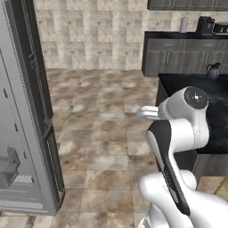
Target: Move the pork loin and onion from the top shelf to the second highest shelf to make space. Then, place the pitcher from the counter on the cleared top shelf.
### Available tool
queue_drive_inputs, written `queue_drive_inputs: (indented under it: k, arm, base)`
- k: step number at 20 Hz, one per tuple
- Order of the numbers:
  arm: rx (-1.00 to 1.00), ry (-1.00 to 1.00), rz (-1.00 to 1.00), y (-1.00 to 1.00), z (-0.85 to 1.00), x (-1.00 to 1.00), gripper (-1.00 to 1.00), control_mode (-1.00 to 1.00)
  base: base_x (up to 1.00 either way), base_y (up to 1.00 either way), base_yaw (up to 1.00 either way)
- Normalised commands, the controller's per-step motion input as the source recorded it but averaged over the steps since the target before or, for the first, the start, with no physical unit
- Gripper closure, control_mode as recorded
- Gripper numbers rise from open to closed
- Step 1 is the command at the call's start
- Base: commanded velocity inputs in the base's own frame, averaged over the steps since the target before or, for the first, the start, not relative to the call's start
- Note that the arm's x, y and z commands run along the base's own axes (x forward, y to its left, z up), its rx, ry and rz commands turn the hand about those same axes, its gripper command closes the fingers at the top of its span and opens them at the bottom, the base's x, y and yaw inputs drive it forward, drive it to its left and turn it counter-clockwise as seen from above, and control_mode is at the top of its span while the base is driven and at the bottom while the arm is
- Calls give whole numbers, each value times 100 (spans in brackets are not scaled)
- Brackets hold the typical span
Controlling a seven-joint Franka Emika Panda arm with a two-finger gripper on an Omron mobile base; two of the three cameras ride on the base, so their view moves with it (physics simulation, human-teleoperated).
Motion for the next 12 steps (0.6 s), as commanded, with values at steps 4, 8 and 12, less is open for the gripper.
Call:
queue_drive_inputs:
  k: [4, 8, 12]
  arm:
    - [0, 0, 0, 0, 0, 0, -100, 100]
    - [0, 0, 0, 0, 0, 0, -100, 100]
    - [0, 0, 0, 0, 0, 0, -100, 100]
  base:
    - [38, 0, -27]
    - [74, -1, -10]
    - [95, 0, 0]
